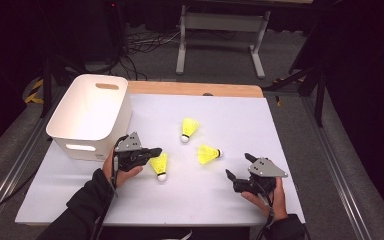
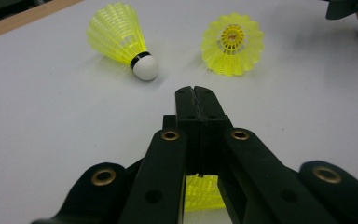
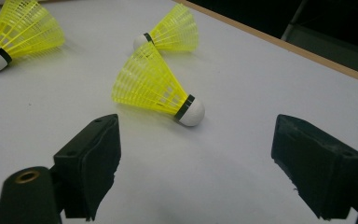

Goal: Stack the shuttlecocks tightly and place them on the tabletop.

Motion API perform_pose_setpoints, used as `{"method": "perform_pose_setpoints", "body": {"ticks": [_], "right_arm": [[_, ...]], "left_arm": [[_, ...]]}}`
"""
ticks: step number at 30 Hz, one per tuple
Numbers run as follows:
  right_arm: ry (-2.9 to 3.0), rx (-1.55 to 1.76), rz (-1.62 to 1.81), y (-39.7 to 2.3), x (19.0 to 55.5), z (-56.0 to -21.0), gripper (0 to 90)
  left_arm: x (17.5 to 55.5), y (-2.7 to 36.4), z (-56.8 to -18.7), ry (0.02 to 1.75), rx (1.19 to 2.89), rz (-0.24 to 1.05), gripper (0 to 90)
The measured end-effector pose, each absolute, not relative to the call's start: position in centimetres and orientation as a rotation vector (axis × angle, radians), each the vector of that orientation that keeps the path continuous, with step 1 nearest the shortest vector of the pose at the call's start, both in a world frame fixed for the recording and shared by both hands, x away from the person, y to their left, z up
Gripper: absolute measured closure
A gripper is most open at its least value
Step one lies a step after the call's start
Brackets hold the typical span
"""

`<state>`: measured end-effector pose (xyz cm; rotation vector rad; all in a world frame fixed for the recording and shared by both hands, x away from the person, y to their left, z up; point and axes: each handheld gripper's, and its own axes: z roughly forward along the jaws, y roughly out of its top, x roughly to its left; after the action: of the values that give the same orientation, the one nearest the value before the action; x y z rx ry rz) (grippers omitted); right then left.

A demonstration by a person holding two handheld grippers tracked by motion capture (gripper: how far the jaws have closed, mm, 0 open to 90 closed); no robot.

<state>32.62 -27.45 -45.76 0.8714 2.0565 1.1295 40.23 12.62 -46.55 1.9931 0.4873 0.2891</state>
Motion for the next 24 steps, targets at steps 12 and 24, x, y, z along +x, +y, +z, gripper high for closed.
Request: {"method": "perform_pose_setpoints", "body": {"ticks": [12, 24], "right_arm": [[2.088, 0.882, 1.115, -27.5, 32.8, -46.0, 16.2], [2.156, 0.871, 1.08, -27.2, 33.0, -46.4, 16.3]], "left_arm": [[40.5, 12.7, -44.7, 0.48, 2.036, 0.264, 83.1], [41.1, 13.0, -46.4, 0.522, 2.053, 0.084, 43.3]]}}
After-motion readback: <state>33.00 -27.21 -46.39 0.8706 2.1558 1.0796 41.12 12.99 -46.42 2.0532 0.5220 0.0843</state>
